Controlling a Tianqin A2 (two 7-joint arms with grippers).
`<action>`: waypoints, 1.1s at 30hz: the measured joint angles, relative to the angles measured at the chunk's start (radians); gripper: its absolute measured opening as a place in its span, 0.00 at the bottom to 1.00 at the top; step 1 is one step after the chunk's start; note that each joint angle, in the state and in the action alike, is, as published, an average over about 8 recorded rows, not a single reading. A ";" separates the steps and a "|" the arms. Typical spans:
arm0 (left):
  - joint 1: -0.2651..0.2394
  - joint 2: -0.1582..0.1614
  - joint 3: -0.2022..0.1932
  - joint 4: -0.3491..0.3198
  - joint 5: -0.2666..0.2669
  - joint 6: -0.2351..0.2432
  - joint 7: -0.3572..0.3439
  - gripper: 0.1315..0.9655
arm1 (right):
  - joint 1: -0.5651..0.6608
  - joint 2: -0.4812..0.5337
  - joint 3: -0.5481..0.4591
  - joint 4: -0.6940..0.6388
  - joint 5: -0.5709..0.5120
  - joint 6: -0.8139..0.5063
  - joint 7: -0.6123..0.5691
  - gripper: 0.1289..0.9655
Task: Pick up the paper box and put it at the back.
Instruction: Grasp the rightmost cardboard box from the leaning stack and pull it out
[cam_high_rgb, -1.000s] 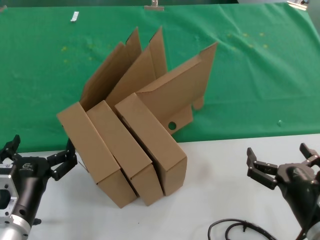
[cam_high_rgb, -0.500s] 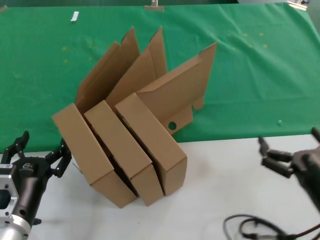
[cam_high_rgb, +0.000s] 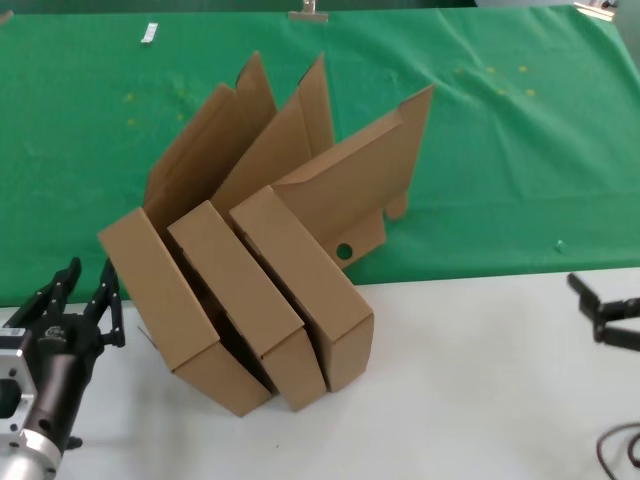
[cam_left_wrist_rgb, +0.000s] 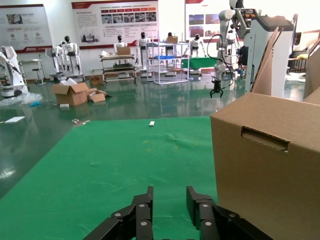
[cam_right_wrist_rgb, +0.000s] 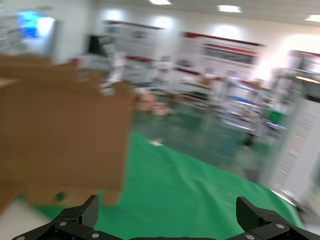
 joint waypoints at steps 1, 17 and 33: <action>0.000 0.000 0.000 0.000 0.000 0.000 0.000 0.32 | 0.006 0.019 -0.007 -0.013 0.001 -0.034 -0.021 1.00; 0.000 0.000 0.000 0.000 0.000 0.000 0.000 0.06 | 0.335 0.141 -0.263 -0.410 -0.023 -0.536 -0.336 1.00; 0.000 0.000 0.000 0.000 0.000 0.000 0.000 0.02 | 0.772 -0.055 -0.491 -1.006 -0.153 -0.804 -0.531 1.00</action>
